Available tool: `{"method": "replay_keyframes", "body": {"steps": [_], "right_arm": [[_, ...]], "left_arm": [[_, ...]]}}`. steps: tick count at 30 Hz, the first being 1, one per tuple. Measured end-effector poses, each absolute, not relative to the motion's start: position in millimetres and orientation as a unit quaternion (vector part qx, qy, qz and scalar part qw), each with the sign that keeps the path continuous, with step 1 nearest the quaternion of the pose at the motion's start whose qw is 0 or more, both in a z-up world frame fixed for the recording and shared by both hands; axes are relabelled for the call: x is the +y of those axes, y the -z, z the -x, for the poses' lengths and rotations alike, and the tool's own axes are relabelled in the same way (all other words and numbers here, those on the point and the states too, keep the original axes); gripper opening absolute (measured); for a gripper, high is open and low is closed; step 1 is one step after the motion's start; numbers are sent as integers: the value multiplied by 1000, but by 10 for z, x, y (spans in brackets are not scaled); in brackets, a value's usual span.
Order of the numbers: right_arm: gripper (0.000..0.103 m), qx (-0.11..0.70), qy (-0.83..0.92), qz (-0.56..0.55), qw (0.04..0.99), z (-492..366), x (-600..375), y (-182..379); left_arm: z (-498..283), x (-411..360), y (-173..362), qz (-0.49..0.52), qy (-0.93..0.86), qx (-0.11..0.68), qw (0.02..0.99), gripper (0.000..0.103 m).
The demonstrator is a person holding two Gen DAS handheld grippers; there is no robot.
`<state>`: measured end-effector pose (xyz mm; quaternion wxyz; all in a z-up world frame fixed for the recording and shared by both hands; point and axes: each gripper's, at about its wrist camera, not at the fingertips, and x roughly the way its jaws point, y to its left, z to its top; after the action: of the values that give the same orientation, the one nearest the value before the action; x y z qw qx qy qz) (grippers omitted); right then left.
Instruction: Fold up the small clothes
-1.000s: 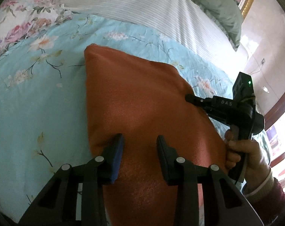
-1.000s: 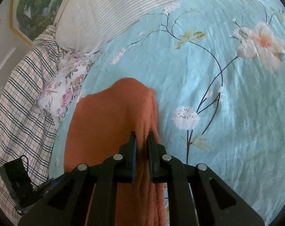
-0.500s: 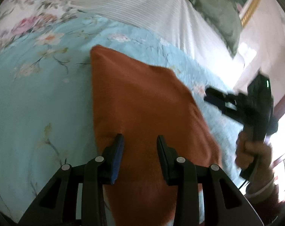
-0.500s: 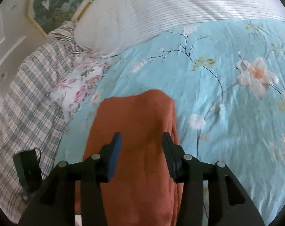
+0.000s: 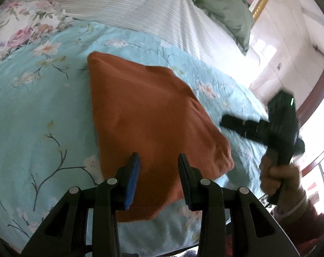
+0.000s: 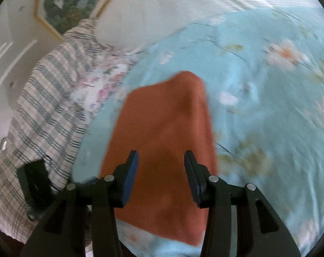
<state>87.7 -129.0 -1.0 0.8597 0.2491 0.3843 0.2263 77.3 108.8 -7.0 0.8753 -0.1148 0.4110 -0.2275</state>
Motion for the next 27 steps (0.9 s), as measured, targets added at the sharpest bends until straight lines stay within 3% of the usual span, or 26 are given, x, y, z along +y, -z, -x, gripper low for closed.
{"method": "replay_keyframes", "body": {"steps": [6, 8, 9, 12, 22, 23, 24, 25, 26, 27], "right_arm": [[44, 410, -241, -284, 832, -1296, -931, 266], [20, 421, -200, -263, 845, -1334, -947, 414], [0, 422, -182, -261, 849, -1332, -1002, 470], [0, 418, -179, -287, 843, -1336, -1174, 538], [5, 406, -210, -218, 862, -751, -1192, 135], [7, 403, -205, -212, 866, -653, -1226, 128], [24, 401, -191, -208, 872, -541, -1296, 126], [52, 398, -177, -211, 875, -473, -1355, 134], [63, 389, -164, -217, 880, -392, -1434, 133], [67, 378, -150, -218, 887, -311, -1499, 128]], "left_arm": [[-805, 909, 265, 94, 235, 426, 868, 36], [-830, 884, 327, 91, 233, 431, 867, 37], [-822, 881, 336, 90, 236, 429, 867, 37], [-803, 870, 387, 87, 243, 430, 865, 37], [-681, 1048, 150, 103, 223, 419, 874, 41], [-686, 1105, 128, 109, 219, 417, 876, 41], [-694, 1160, 110, 114, 215, 415, 876, 41], [-701, 1207, 92, 115, 208, 413, 879, 41], [-704, 1231, 79, 115, 202, 411, 882, 41], [-705, 1267, 63, 114, 197, 407, 885, 41]]}}
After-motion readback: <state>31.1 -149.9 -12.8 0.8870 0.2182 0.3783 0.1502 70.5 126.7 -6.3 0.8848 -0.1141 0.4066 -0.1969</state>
